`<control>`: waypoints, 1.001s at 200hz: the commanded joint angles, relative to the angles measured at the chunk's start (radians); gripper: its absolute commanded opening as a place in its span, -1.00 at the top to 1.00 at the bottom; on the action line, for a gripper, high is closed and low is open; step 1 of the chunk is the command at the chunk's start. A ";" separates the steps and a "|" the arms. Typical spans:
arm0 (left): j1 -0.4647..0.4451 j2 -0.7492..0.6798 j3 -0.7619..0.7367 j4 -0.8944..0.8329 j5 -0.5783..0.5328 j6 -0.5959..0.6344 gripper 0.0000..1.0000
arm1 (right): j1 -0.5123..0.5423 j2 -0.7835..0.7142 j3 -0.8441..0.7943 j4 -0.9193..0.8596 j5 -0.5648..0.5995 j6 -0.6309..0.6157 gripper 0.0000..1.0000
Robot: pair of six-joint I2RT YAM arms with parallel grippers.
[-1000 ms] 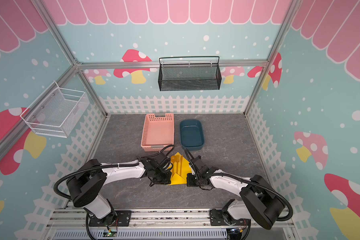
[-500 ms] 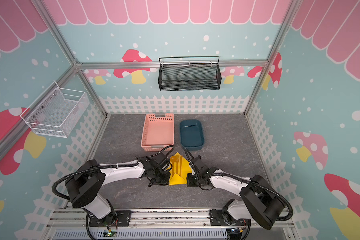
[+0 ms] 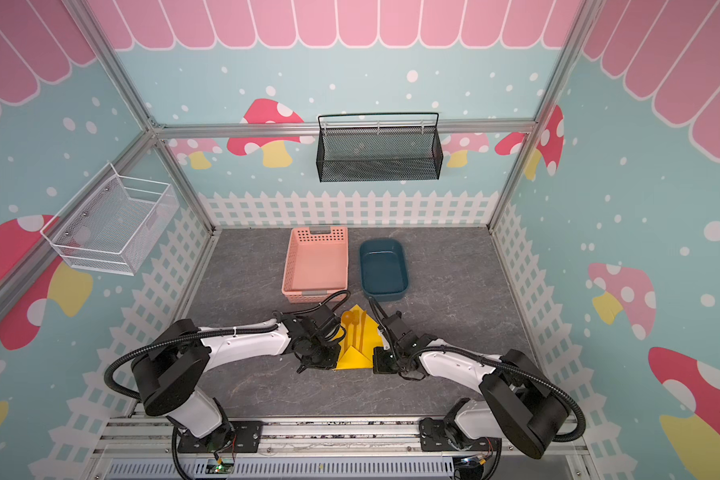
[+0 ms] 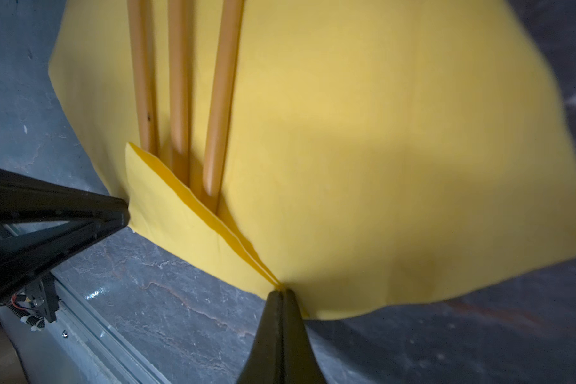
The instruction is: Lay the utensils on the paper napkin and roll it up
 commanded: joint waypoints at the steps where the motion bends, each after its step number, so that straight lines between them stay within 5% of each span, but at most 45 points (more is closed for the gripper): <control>1: -0.001 -0.047 0.056 0.005 -0.031 0.028 1.00 | 0.000 0.013 -0.014 0.029 -0.047 0.034 0.94; 52: -0.031 0.005 0.119 0.051 0.014 0.006 1.00 | 0.002 0.026 -0.020 0.080 -0.092 0.057 0.94; 200: -0.035 0.169 0.182 0.108 0.039 -0.017 1.00 | -0.001 -0.010 0.052 -0.018 0.003 -0.010 0.91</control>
